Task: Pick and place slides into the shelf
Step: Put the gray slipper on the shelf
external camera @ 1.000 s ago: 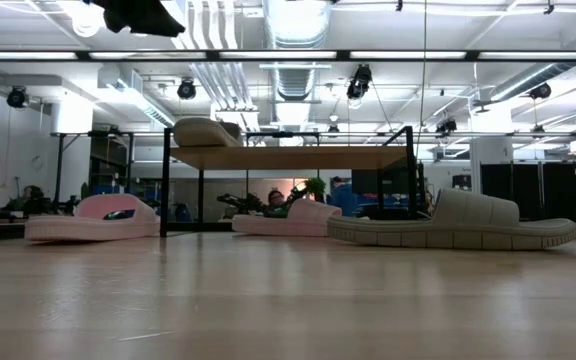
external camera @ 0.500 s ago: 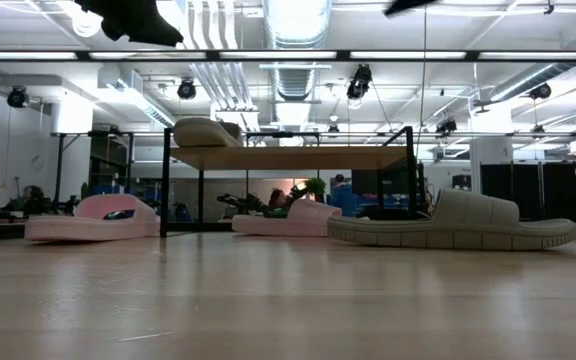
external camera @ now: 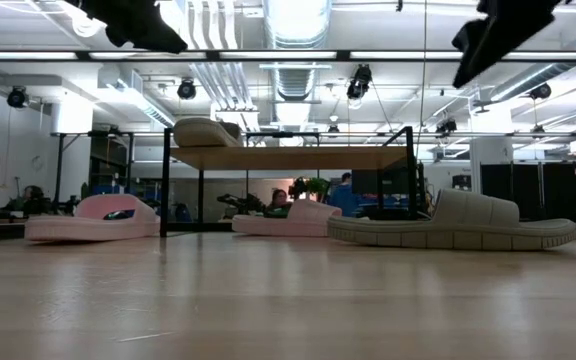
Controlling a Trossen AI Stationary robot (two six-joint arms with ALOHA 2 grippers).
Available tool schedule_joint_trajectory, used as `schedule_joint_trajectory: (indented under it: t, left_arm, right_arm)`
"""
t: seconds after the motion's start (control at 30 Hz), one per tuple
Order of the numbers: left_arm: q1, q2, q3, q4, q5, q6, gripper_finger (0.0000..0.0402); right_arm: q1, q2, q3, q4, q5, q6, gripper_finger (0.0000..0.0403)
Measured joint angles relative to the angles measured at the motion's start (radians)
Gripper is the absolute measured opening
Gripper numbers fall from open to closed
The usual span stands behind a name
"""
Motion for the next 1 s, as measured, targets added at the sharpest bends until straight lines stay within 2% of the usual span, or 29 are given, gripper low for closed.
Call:
schedule_joint_trajectory:
  t: [0.13,0.37,0.57,0.8,1.0]
  left_arm:
    - [0.0,0.018,-0.005,0.031,0.0,0.001,0.018]
    - [0.0,0.036,-0.005,0.042,0.0,0.001,0.018]
    - [0.0,0.041,-0.005,0.042,0.0,0.001,0.018]
    - [0.0,0.04,-0.005,0.042,0.0,0.001,0.018]
    - [0.0,0.042,-0.005,0.042,0.0,0.001,0.018]
  right_arm:
    - [0.001,0.029,-0.026,-0.069,-0.123,-0.039,0.0215]
    - [0.0,0.109,-0.066,-0.103,-0.132,-0.082,0.0215]
    - [0.0,0.199,-0.079,-0.099,-0.112,-0.064,0.0215]
    - [0.001,0.31,-0.097,-0.111,0.025,-0.092,0.0205]
    - [0.001,0.386,-0.107,-0.107,0.033,-0.099,0.0183]
